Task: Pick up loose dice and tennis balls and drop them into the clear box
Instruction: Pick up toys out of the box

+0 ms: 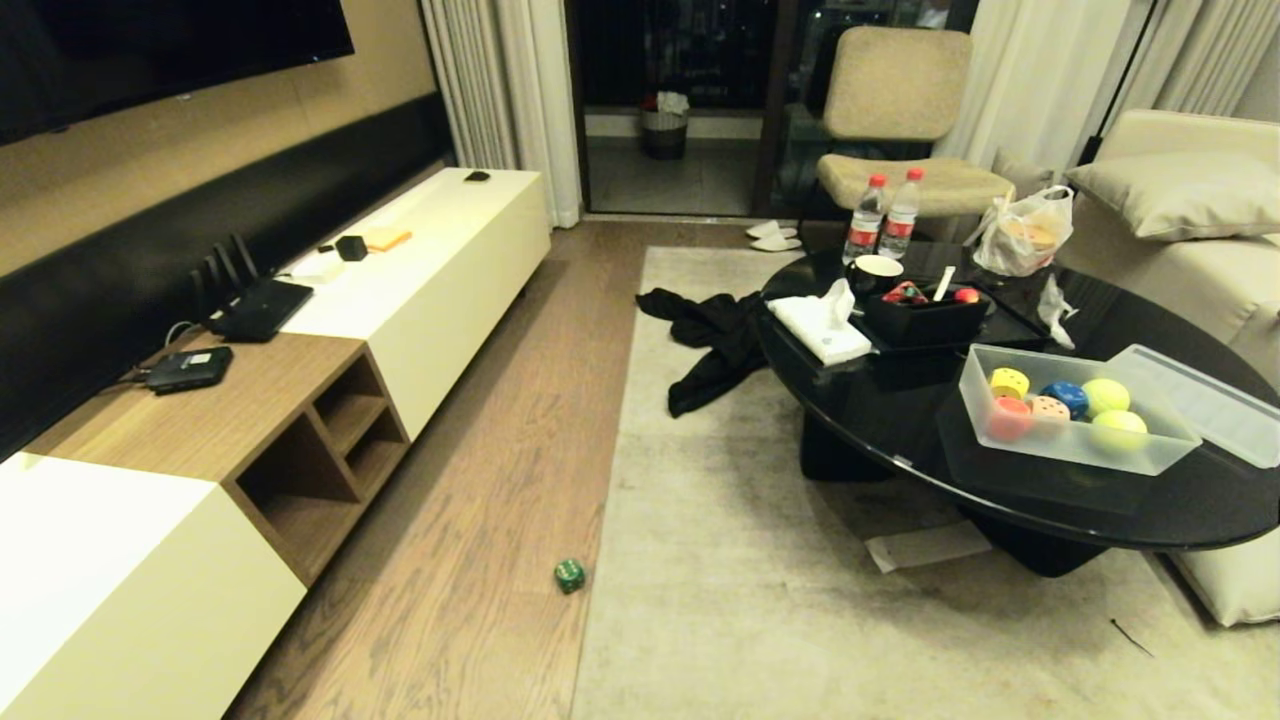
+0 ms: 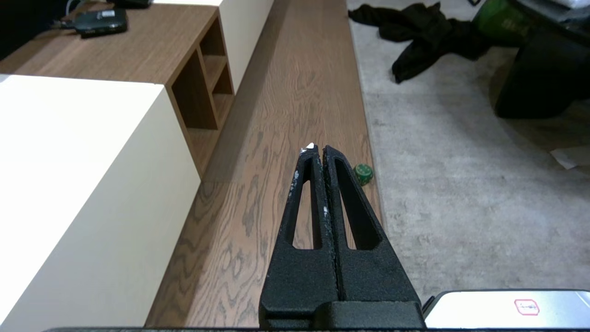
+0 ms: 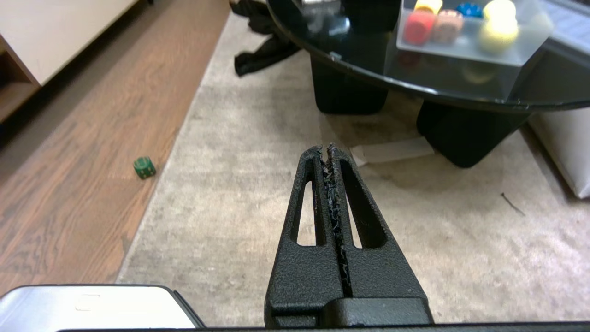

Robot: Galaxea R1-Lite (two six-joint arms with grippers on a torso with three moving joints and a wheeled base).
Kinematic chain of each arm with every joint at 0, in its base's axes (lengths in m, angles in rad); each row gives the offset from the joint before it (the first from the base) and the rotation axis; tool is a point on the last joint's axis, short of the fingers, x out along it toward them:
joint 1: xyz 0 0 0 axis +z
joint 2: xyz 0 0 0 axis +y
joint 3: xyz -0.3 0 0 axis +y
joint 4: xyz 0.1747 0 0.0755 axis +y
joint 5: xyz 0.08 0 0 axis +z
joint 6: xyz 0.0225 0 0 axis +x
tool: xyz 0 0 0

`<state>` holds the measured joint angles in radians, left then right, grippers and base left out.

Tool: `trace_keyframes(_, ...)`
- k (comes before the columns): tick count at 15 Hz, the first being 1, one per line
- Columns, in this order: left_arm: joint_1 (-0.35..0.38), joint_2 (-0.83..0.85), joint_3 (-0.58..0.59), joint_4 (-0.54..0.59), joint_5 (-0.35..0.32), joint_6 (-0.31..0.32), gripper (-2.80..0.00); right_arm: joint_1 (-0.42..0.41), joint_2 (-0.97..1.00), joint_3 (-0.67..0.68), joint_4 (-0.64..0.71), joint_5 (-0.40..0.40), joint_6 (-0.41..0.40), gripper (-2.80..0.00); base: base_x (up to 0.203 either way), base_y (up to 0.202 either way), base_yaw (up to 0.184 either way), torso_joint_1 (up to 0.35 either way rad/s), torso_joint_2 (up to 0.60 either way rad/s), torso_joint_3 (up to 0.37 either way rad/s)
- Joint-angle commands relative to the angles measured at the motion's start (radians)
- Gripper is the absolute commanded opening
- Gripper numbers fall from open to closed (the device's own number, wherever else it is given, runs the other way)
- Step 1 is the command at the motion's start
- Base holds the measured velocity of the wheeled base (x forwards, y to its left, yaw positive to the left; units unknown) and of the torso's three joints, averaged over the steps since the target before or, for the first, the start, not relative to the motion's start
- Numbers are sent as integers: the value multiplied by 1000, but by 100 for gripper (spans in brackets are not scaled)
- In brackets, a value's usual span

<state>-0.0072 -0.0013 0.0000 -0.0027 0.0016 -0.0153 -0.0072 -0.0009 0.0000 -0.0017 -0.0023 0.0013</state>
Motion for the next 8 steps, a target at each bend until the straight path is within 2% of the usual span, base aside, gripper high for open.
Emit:
trace_keyframes(1,0,1,0,0,0,-2,-280,0,1,0,0,0,0,-280,0,0,0,2,0,-215)
trace_keyframes(8,0,1,0,0,0,-2,-280,0,1,0,0,0,0,-280,0,0,0,3,1,-199)
